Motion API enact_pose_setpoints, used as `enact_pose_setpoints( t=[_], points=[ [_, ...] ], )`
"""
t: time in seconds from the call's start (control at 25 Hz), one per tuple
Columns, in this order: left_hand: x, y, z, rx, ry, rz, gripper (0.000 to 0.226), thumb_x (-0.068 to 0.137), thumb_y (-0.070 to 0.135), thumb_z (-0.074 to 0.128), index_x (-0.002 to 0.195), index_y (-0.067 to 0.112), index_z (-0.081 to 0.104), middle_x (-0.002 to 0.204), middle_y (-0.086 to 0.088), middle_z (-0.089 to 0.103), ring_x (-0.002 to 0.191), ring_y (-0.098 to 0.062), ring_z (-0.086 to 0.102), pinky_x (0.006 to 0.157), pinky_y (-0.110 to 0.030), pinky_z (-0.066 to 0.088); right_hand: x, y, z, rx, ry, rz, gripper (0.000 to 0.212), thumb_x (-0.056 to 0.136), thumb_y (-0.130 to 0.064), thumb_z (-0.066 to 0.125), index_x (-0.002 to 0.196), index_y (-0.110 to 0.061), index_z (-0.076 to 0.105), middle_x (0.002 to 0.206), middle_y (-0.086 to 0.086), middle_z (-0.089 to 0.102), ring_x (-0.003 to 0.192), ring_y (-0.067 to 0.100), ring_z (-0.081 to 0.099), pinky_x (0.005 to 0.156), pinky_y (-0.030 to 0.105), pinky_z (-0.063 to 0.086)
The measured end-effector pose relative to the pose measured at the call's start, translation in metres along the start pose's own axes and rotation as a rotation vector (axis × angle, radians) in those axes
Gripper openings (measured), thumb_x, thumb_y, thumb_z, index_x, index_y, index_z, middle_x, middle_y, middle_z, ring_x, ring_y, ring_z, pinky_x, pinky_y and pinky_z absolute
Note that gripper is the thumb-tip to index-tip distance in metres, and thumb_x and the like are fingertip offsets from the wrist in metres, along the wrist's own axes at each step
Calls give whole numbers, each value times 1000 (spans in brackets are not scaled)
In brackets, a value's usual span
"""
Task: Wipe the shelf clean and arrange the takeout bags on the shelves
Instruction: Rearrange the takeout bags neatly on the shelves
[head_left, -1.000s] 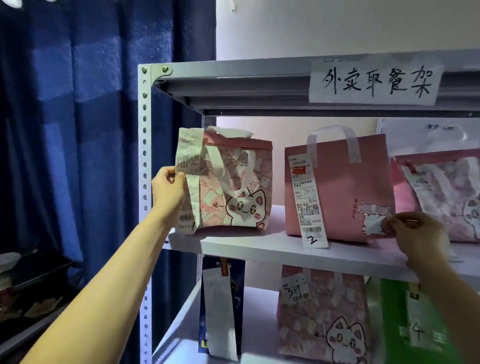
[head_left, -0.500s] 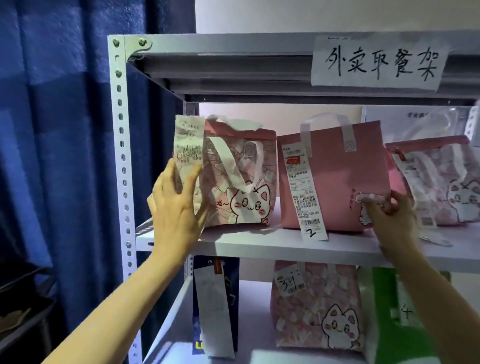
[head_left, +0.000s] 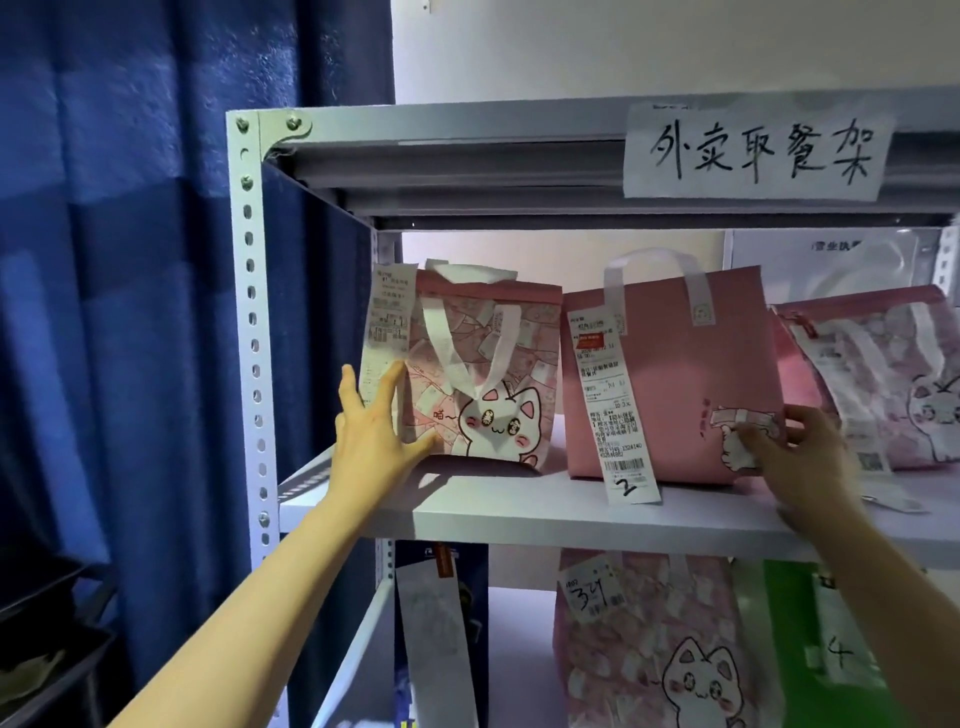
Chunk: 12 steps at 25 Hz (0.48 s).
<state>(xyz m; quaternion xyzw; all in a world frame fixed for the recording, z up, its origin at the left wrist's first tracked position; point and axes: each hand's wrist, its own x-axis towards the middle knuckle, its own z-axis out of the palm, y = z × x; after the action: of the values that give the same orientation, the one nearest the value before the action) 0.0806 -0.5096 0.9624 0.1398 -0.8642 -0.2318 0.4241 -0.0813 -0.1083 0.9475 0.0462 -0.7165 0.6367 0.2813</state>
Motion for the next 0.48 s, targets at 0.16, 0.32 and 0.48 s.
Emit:
enact_pose_setpoints(
  t=[0.16, 0.32, 0.48],
  points=[
    [10, -1, 6, -47, -31, -63, 102, 66, 47, 87, 148, 46, 26, 163, -15, 3, 137, -49, 35, 108, -59, 36, 8, 0, 9, -47, -16, 26, 44, 90, -16, 73, 129, -16, 52, 109, 11, 66, 75, 24, 69, 59, 38, 61],
    [13, 4, 7, -15, -37, -73, 104, 68, 41, 88, 150, 41, 25, 162, -14, 4, 136, -50, 35, 109, -60, 35, 8, -5, 11, -143, 28, -29, 35, 90, -19, 71, 122, -20, 56, 88, -3, 64, 60, 6, 57, 36, 14, 41],
    [3, 17, 0, 85, 111, -11, 90, 73, 35, 86, 147, 39, 34, 162, -15, 12, 140, -45, 28, 108, -61, 34, 12, -2, -3, -63, 5, 11, 35, 92, -9, 69, 125, -11, 56, 108, 13, 68, 73, 20, 65, 59, 31, 56]
  ],
)
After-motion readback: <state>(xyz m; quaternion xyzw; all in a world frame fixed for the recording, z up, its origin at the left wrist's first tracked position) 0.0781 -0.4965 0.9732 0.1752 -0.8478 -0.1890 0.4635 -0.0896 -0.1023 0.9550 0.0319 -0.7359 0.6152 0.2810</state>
